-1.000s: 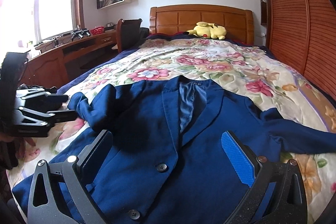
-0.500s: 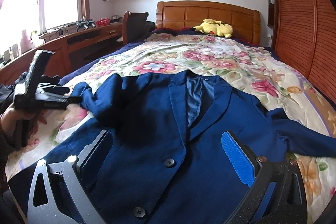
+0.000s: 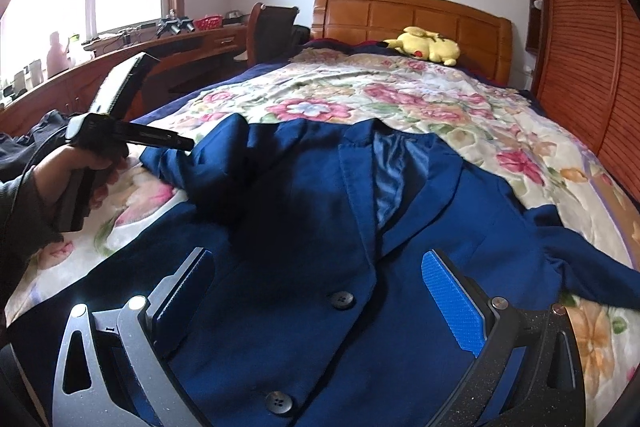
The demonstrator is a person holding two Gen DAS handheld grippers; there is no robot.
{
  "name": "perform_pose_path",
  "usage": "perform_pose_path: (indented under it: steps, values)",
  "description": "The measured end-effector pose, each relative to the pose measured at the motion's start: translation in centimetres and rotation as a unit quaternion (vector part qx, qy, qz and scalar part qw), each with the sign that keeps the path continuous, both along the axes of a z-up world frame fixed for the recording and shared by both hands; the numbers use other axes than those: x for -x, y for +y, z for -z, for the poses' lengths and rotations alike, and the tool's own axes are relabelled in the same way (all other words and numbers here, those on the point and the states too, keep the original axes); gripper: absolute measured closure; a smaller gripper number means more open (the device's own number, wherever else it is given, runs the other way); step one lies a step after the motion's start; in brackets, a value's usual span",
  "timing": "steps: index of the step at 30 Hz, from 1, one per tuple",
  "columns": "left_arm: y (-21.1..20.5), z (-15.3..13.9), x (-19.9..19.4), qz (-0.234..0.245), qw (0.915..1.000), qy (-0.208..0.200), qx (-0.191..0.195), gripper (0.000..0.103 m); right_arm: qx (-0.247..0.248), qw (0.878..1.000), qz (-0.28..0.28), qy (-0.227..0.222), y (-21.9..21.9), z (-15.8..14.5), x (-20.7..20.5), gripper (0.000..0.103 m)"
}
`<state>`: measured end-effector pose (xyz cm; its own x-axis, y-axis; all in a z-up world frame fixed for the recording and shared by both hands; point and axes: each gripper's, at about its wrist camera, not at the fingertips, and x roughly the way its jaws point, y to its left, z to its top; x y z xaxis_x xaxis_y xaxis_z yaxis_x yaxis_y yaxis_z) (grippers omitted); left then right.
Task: Fold large clothes
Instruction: 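Grasp the jacket side edge beside the folded sleeve with the left gripper, then fold the held side panel over the jacket front and release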
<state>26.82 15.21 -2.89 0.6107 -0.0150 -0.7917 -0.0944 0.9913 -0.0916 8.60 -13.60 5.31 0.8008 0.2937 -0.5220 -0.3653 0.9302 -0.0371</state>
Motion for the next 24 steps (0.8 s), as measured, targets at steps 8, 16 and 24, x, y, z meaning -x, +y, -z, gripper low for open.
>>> perform_pose_path:
  steps: [8,16,24]
  values:
    - [-0.8,2.0,0.6,0.020,0.9994,0.029,-0.001,0.064,0.011,1.000,-0.008,0.006,0.4,0.1,-0.3,0.000]
    - [-3.2,-1.3,1.6,0.047,0.9983,-0.020,-0.026,0.098,0.006,1.000,-0.008,0.007,-0.1,-0.1,-0.5,0.000]
    - [-9.5,-7.9,4.7,0.124,0.9869,-0.102,-0.022,0.098,-0.007,1.000,0.011,-0.002,-1.9,-0.9,-0.2,0.000]
